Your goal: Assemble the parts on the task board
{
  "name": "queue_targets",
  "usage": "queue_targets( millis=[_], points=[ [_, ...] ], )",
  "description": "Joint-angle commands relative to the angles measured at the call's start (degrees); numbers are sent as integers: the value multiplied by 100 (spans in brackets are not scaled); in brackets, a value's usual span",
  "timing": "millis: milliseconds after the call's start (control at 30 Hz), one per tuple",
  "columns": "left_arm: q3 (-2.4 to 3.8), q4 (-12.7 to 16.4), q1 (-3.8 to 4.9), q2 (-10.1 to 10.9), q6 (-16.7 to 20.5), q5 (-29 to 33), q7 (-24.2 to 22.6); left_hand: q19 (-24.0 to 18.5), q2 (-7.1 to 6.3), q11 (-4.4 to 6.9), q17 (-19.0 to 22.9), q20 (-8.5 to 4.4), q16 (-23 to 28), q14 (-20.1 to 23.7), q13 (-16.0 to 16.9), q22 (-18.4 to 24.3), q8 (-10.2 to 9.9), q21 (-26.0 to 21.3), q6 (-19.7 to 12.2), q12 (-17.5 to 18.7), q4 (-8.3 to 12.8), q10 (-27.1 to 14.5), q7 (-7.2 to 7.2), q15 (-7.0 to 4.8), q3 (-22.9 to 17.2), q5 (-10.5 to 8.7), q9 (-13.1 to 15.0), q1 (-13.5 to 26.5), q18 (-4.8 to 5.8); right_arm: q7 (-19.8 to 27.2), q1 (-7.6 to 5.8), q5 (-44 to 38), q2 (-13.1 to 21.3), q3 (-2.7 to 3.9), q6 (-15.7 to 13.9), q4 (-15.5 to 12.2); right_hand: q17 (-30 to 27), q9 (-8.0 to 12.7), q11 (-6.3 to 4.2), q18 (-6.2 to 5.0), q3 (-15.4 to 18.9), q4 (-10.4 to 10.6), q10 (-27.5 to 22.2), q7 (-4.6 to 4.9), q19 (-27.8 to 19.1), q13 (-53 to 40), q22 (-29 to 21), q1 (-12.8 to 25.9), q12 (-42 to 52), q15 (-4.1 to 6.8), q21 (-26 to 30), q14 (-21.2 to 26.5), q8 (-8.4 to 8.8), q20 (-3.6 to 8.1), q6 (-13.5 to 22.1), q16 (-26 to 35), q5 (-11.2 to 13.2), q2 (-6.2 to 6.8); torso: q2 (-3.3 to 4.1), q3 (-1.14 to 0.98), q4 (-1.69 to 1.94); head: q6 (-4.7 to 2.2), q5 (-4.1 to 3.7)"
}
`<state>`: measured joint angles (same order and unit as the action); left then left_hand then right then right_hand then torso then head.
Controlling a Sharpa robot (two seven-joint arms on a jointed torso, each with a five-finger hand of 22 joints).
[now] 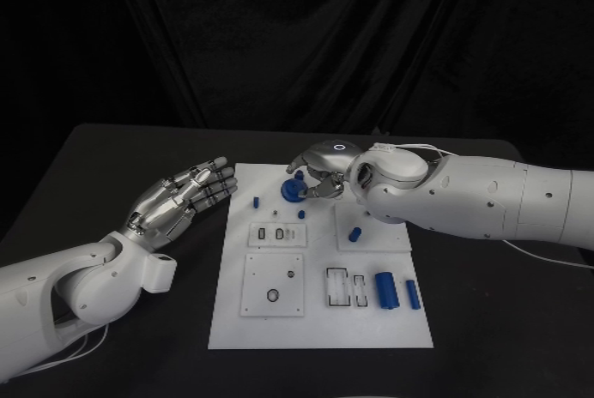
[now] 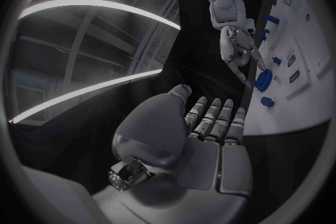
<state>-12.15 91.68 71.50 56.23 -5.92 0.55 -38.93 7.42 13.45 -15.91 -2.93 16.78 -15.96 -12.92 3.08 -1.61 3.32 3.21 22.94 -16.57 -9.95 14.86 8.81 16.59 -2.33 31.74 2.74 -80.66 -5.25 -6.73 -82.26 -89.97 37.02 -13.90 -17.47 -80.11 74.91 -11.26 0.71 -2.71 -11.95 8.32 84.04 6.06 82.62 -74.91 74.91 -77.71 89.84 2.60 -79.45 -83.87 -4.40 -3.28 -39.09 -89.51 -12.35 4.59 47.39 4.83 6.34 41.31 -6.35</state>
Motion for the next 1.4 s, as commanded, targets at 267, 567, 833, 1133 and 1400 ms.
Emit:
queue_targets(
  millis=[267, 567, 833, 1133, 1400],
  points=[
    [4, 32, -8, 36, -98, 6, -611, -22, 8, 9, -6, 9, -25, -22, -4, 4, 7, -39, 4, -25, -11, -44, 106, 19, -32, 25, 4, 49, 118, -37, 24, -38, 257, 7, -262, -88, 1411, 3, 23, -63, 96, 51, 596, 28, -26, -1509, 668, 62, 16, 7, 57, -576, -136, -38, -325, 43, 125, -38, -1, 1, 5, -20, 33],
    [4, 116, -8, 148, -33, 15, -606, -13, 3, 10, -8, 9, -40, -30, -1, 2, 12, -37, 28, -41, -4, -37, 109, 19, -48, 26, 8, 56, 119, -6, -161, -38, 1254, 31, -819, -846, 1509, -34, 20, 20, 198, 178, 596, 31, 196, -1509, 900, 87, 16, 15, -223, -613, -369, -29, -922, -49, 22, -49, -2, 1, 13, 144, 20],
    [3, 116, -8, 116, -20, 129, -602, -6, -17, 9, -9, 8, -62, -39, 3, 1, 22, -37, 65, -68, 12, -20, 110, 19, -75, 31, 13, 69, 119, -83, -261, -38, 2221, -6, -752, -1517, 1509, -39, 14, 42, 207, 209, 596, 21, 247, -1509, 958, 86, 16, 20, -297, -613, -392, -28, -1002, -49, 29, -58, 1, 0, 27, 221, -87],
    [3, 92, -9, 53, -47, 149, -585, -5, -21, 7, -10, 8, -70, -43, 4, 1, 23, -37, 64, -73, 17, -19, 111, 18, -84, 38, 13, 72, 118, -170, -168, -38, 2801, -38, -712, -1666, 1509, -33, 6, 33, 220, 231, 596, 10, 229, -1509, 940, 85, 16, 24, -268, -613, -383, -25, -1013, -49, 76, -45, -18, 8, -20, 247, -97],
    [3, 83, -10, 54, -46, 152, -575, -5, -21, 7, -10, 8, -70, -43, 4, 1, 23, -37, 64, -73, 17, -19, 111, 18, -84, 38, 13, 72, 118, -246, -34, -32, 2990, -43, -708, -1578, 1509, 11, -22, 28, 246, 259, 596, -20, 218, -1509, 937, -6, 16, 47, -248, -613, -298, -7, -924, -49, 182, 23, -24, -7, -11, 238, -114]
  ],
)
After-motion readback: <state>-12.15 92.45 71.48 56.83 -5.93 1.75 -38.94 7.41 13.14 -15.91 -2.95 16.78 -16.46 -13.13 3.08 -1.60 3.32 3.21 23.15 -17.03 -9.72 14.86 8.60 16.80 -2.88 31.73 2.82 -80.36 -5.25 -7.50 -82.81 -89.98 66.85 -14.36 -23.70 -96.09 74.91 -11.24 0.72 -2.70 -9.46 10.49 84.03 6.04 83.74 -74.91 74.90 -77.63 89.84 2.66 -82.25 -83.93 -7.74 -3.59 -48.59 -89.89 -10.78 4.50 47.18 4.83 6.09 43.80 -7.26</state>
